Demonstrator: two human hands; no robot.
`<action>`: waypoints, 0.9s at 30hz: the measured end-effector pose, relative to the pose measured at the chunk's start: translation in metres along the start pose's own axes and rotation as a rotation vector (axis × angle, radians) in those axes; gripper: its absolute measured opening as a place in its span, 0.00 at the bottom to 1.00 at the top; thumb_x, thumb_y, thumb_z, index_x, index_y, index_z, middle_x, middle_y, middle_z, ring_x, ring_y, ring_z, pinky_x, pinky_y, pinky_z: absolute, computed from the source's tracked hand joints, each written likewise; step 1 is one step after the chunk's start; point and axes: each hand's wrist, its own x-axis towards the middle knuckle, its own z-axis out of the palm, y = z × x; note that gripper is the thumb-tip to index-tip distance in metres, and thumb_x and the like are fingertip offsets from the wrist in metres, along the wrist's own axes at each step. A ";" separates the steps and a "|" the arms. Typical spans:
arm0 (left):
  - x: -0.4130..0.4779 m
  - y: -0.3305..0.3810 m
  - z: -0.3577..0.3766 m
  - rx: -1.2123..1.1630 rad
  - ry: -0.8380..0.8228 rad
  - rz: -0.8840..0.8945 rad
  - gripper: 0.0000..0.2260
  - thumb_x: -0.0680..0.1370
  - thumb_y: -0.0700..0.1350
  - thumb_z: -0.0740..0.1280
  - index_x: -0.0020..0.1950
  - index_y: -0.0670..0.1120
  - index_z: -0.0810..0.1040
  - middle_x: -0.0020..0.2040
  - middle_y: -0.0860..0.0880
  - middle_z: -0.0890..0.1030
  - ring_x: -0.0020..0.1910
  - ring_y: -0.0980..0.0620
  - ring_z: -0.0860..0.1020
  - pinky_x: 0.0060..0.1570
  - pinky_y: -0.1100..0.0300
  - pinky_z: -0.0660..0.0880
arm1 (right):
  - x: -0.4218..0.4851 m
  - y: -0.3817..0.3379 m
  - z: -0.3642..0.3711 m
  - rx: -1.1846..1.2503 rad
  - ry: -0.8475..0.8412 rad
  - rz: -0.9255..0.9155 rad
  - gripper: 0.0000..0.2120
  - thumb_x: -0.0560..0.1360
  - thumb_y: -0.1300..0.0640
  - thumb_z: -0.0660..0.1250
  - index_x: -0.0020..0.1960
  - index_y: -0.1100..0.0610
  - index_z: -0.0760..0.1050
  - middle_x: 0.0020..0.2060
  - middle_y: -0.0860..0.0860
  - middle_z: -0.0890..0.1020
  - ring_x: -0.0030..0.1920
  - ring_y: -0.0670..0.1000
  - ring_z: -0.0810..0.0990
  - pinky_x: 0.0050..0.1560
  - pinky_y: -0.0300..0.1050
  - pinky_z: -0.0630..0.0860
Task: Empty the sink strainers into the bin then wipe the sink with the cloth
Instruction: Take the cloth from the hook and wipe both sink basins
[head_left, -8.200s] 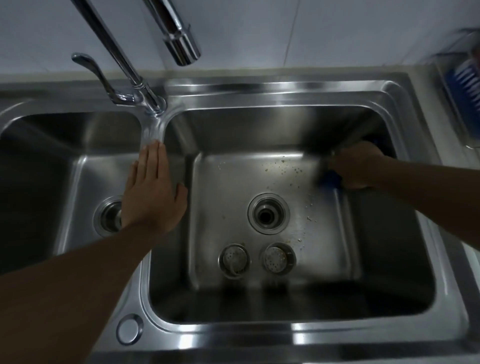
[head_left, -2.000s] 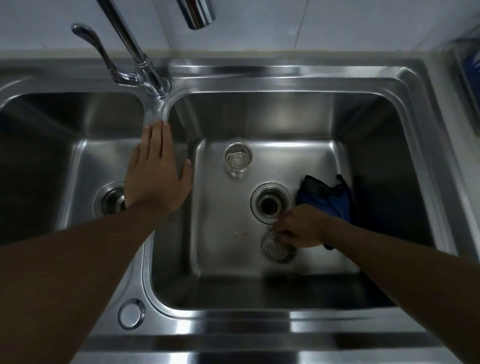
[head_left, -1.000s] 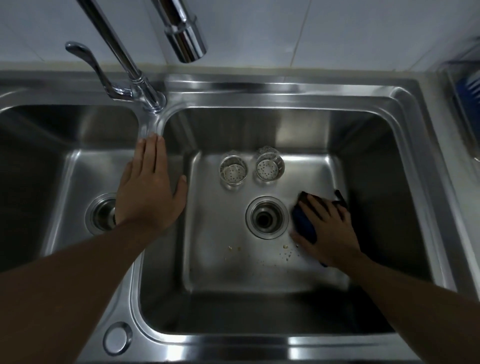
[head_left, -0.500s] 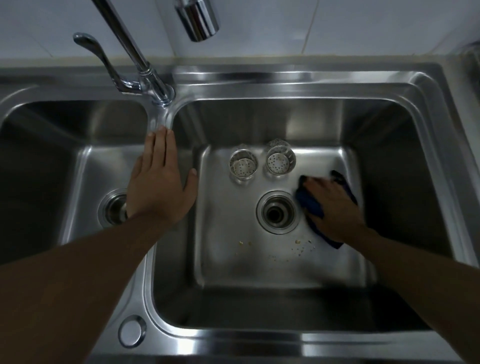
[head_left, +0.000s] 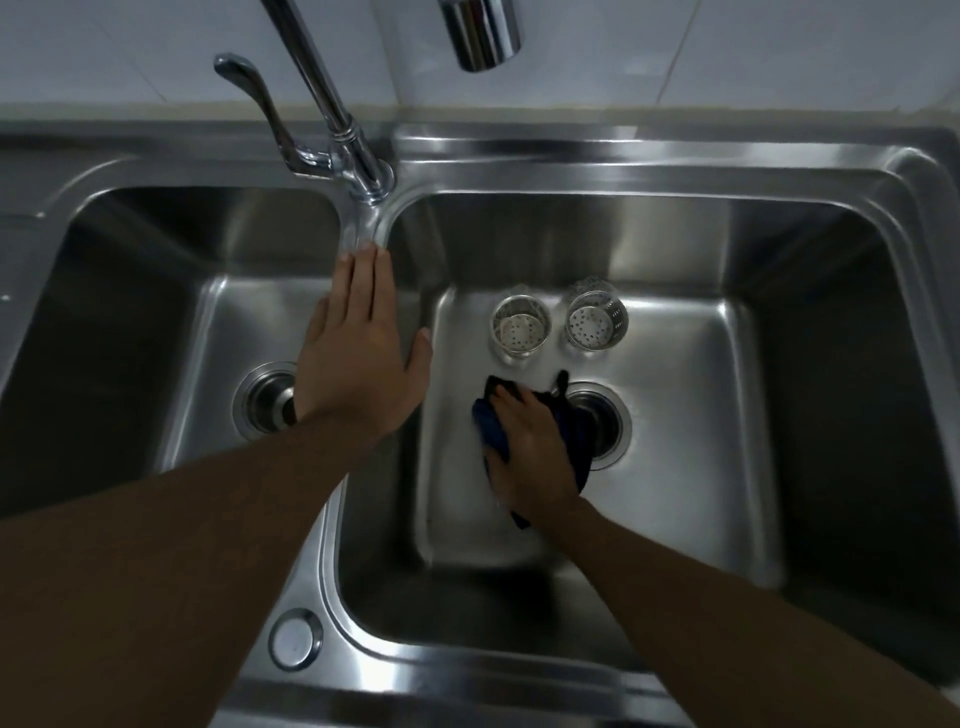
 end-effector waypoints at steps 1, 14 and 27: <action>0.000 0.000 0.000 -0.001 -0.004 -0.003 0.37 0.81 0.58 0.56 0.82 0.41 0.45 0.83 0.43 0.48 0.82 0.44 0.48 0.78 0.46 0.56 | -0.006 -0.002 0.007 -0.018 -0.099 -0.126 0.29 0.72 0.60 0.72 0.72 0.65 0.71 0.71 0.60 0.73 0.74 0.63 0.68 0.77 0.56 0.60; 0.001 0.001 -0.003 -0.002 -0.010 -0.012 0.36 0.81 0.57 0.55 0.82 0.41 0.45 0.83 0.44 0.47 0.82 0.45 0.47 0.78 0.47 0.54 | -0.017 -0.012 0.027 -0.331 -0.465 -0.454 0.39 0.71 0.37 0.58 0.79 0.50 0.61 0.79 0.47 0.61 0.76 0.57 0.61 0.65 0.56 0.59; 0.000 0.003 -0.005 -0.007 -0.005 -0.002 0.35 0.82 0.55 0.56 0.82 0.41 0.45 0.83 0.43 0.48 0.82 0.45 0.47 0.79 0.47 0.51 | -0.052 0.065 -0.051 -0.562 -0.571 -0.760 0.31 0.73 0.43 0.63 0.76 0.44 0.67 0.78 0.45 0.64 0.75 0.56 0.66 0.63 0.56 0.63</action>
